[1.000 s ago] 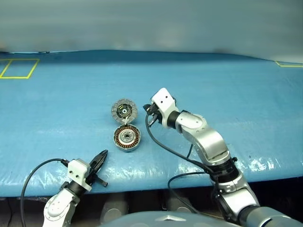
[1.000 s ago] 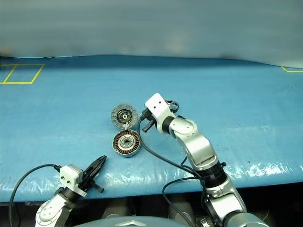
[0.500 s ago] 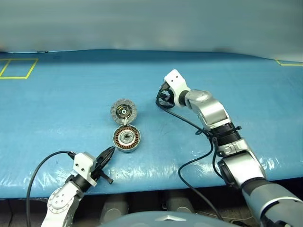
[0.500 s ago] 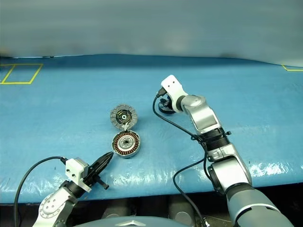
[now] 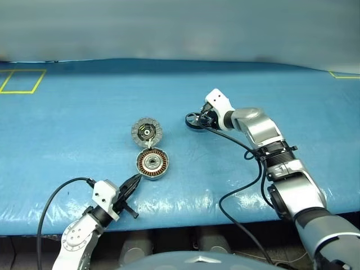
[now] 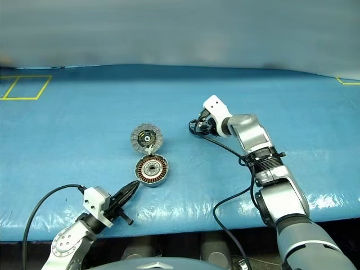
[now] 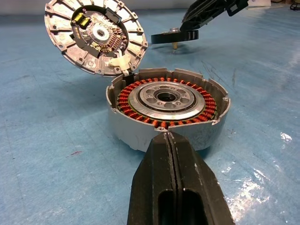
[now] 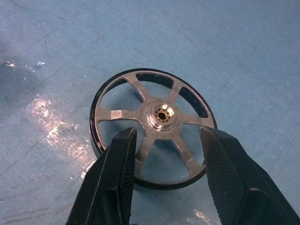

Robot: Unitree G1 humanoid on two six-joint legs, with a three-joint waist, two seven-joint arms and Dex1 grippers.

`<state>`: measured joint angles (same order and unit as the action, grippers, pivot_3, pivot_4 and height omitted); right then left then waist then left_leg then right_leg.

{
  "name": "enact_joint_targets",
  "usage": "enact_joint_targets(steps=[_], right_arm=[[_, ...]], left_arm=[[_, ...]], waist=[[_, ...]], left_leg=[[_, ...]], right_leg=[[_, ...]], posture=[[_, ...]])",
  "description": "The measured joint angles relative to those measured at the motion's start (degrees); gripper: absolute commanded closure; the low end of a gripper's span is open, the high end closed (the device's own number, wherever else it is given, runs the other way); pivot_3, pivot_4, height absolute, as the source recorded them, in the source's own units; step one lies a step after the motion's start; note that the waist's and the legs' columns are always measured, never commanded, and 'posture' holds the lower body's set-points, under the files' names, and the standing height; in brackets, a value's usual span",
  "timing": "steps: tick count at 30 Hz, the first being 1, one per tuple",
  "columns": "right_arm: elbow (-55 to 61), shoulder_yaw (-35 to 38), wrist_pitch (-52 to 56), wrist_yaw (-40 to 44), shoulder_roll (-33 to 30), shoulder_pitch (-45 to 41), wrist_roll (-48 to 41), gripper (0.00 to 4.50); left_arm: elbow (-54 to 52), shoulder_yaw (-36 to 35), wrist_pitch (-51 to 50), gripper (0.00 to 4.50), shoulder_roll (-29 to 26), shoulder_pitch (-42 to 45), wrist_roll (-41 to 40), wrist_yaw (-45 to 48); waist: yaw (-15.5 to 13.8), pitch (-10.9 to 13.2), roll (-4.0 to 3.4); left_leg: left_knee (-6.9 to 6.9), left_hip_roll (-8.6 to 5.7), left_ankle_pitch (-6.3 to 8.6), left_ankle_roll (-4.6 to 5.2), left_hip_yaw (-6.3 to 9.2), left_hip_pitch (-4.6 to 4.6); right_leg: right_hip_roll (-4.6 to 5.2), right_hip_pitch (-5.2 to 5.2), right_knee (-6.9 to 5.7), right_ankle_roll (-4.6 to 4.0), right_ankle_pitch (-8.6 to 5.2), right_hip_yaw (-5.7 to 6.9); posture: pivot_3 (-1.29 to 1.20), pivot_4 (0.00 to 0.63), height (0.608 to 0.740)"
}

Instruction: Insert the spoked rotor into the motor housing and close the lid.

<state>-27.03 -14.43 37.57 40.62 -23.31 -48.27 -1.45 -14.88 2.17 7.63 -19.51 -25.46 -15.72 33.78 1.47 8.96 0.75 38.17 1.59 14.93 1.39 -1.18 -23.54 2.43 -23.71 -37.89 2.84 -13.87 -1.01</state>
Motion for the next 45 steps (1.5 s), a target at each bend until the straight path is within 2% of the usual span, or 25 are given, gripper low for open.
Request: enact_joint_targets(steps=[13, 18, 21, 28, 32, 38, 45], right_arm=[[-3.4, -1.0, -0.9, 0.8, 1.0, 0.7, 1.5, 2.25], [-1.0, -0.2, -0.9, 0.5, 0.8, 1.8, 1.6, 3.33], [1.6, 1.0, 0.2, 0.1, 0.9, 3.6, 1.1, 3.38], [16.2, 2.6, 6.7, -1.2, 1.7, 9.4, -2.1, 3.38], [29.1, 2.6, 8.0, -2.6, 1.0, 12.2, -2.3, 3.38], [46.3, -4.8, 8.4, -4.2, 0.5, 18.7, -0.9, 3.38], [55.5, -12.4, 10.5, -6.5, 1.1, 22.6, 0.6, 3.38]], left_arm=[[-0.7, 0.4, -0.8, 4.5, 0.1, -0.8, -0.2, 0.5], [-0.9, 0.1, -0.3, 4.5, 0.1, -2.5, -0.2, 0.8], [-0.9, -0.3, 0.2, 4.5, 0.0, -3.6, -0.2, 1.0], [-0.9, -1.3, 0.8, 4.5, 0.0, -4.5, -0.7, 1.3], [-0.9, -1.5, 1.6, 4.5, 0.1, -5.3, -0.7, 1.3], [-0.9, -1.7, 1.9, 4.5, 0.1, -5.9, -0.8, 1.4], [-0.9, -1.8, 2.7, 4.5, 0.1, -6.6, -1.2, 1.7]], waist=[[0.0, 0.0, -0.01], [0.1, 0.0, -0.03], [0.0, 0.0, -0.03], [0.1, 0.0, -0.06], [0.0, 0.0, -0.05], [0.1, 0.0, -0.05], [0.0, 0.0, -0.02]], left_leg=[[-0.01, 0.0, 0.0, 0.0, -0.01, 0.0], [0.0, 0.01, 0.0, 0.0, -0.01, 0.07], [0.02, 0.01, 0.0, 0.0, -0.01, 0.08], [0.01, 0.0, 0.0, 0.0, -0.02, 0.0], [0.0, 0.0, 0.0, 0.0, 0.01, 0.0], [0.03, 0.01, 0.0, 0.0, 0.01, 0.02], [0.09, 0.01, -0.01, -0.01, 0.03, 0.04]], right_leg=[[0.0, 0.0, 0.0, 0.01, 0.0, -0.01], [0.0, 0.07, 0.0, 0.0, 0.0, -0.01], [0.0, 0.08, -0.02, 0.0, 0.0, -0.02], [0.0, -0.02, -0.02, 0.01, 0.01, -0.04], [0.0, -0.02, 0.0, 0.01, 0.0, -0.02], [0.0, -0.01, -0.01, 0.01, 0.0, -0.02], [0.0, 0.04, -0.02, -0.12, -0.08, -0.02]], posture=[[0.0, 0.15, 0.74], [0.0, 0.15, 0.74], [0.0, 0.15, 0.74], [0.0, 0.15, 0.74], [0.0, 0.15, 0.74], [0.0, 0.15, 0.74], [0.0, 0.15, 0.74]])
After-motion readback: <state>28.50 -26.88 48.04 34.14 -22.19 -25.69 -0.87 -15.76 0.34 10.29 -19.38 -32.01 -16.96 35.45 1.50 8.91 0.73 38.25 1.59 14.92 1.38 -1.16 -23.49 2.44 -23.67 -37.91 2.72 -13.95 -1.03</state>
